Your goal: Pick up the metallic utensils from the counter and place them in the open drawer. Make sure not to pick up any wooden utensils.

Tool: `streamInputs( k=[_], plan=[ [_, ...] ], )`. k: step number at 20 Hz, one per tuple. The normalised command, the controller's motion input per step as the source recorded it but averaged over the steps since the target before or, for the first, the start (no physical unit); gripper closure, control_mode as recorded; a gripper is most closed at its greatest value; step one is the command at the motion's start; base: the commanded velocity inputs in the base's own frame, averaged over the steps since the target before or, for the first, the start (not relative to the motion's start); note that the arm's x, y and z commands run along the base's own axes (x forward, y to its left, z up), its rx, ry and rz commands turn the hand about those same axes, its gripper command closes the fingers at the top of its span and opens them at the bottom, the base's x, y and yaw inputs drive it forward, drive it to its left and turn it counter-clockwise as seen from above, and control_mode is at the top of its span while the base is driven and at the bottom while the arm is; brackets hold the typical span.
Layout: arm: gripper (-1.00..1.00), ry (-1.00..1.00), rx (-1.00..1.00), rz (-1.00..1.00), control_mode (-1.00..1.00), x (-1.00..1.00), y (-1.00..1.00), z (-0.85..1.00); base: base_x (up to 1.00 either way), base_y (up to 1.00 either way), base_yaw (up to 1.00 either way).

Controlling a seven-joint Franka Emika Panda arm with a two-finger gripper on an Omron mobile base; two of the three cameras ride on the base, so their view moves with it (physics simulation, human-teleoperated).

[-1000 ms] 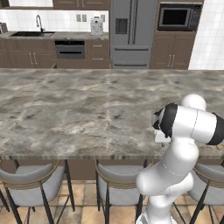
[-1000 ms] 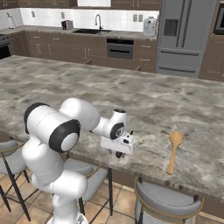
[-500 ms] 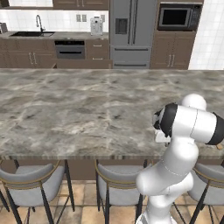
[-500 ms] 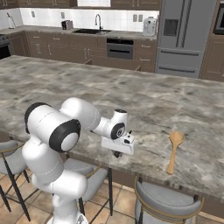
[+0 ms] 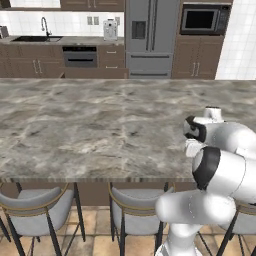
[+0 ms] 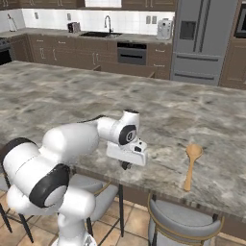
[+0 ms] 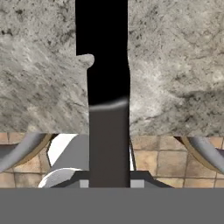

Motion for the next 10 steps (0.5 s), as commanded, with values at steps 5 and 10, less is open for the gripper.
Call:
streamInputs(
  k=[5, 10],
  plan=[
    [1.0, -0.02, 0.0, 0.0, -1.0, -0.75, 0.14, 1.0, 0.0, 0.0, 0.0],
    [1.0, 0.0, 0.0, -0.01, -1.0, -0.59, 0.2, 1.0, 0.0, 0.0, 0.0]
  ],
)
